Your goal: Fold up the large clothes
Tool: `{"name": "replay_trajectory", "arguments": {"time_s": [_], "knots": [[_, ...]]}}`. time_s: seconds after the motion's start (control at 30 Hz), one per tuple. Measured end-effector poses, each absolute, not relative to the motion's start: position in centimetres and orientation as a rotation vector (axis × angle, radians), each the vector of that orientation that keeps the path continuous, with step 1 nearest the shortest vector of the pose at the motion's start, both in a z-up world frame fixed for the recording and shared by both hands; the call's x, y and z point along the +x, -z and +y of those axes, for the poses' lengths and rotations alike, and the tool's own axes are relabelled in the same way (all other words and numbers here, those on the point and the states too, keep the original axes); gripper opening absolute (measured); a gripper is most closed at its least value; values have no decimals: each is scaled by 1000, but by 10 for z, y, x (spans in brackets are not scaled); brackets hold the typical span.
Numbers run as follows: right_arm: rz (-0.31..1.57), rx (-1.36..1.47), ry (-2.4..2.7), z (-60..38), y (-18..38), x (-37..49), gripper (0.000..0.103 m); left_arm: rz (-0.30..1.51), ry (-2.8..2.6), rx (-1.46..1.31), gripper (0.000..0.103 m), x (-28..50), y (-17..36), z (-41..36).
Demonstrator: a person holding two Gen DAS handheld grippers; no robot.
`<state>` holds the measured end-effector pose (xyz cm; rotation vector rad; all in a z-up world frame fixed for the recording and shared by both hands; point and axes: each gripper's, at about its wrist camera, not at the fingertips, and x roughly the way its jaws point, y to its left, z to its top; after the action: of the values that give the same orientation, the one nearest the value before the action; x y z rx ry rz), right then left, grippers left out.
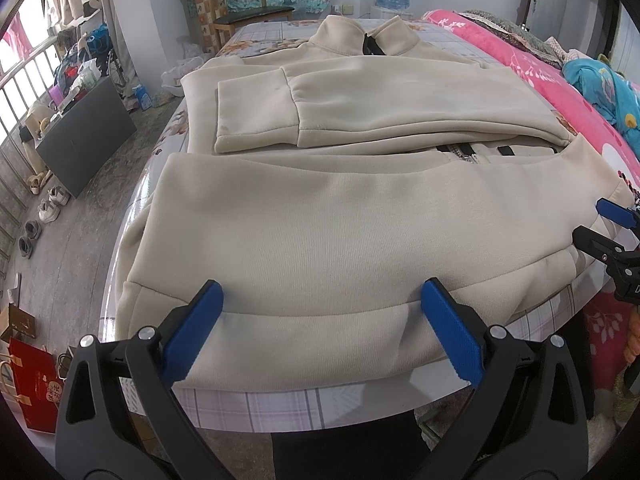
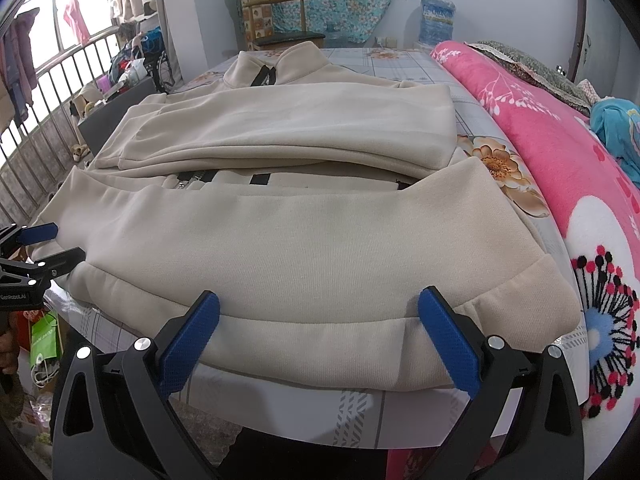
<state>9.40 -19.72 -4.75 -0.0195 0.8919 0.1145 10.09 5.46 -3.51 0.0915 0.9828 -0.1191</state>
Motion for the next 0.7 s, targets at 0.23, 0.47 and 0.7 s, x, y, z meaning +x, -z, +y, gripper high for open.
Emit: {"name": "replay_trajectory", "arguments": {"time_s": [0.23,0.47,0.7], "knots": [[889,-18,-125,-198,48,93,97,973,113,70,96,101,32,55],[875,4,-151,-205,39,88,97,828,200,36,95,83,4,44],[815,30,-220,-193,20,89,93,822,265,158,72,88,16,1]]}}
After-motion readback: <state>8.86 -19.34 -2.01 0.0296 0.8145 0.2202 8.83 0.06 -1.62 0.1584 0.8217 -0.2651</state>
